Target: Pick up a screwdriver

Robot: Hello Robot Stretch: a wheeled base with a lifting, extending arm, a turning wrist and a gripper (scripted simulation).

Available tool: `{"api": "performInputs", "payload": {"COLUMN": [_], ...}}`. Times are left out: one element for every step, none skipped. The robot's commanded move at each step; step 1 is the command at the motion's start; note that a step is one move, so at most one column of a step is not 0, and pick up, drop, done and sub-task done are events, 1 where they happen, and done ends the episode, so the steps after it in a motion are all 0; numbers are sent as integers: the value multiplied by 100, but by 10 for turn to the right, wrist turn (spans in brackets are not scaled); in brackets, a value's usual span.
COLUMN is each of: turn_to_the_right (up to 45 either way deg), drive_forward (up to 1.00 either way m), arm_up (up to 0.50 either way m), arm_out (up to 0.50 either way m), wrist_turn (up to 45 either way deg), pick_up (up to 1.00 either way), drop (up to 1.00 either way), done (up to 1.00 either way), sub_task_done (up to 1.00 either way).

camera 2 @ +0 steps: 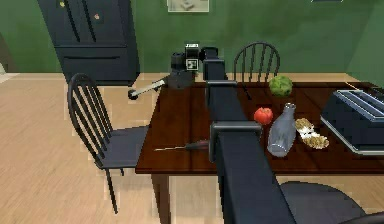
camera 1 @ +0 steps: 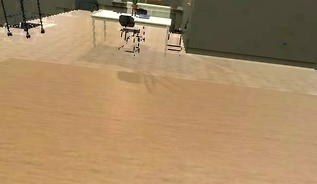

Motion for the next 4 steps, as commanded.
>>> {"api": "performInputs", "payload": {"turn_to_the_right": [0,0,0,0], "drive_forward": [0,0,0,0], "arm_up": [0,-30,0,10], "arm_out": [0,0,0,0], "wrist_turn": [450,0,0,0], "pick_up": [0,0,100,0], "drop": [0,0,0,0], "done": [0,0,0,0], "sub_task_done": [0,0,0,0]}}
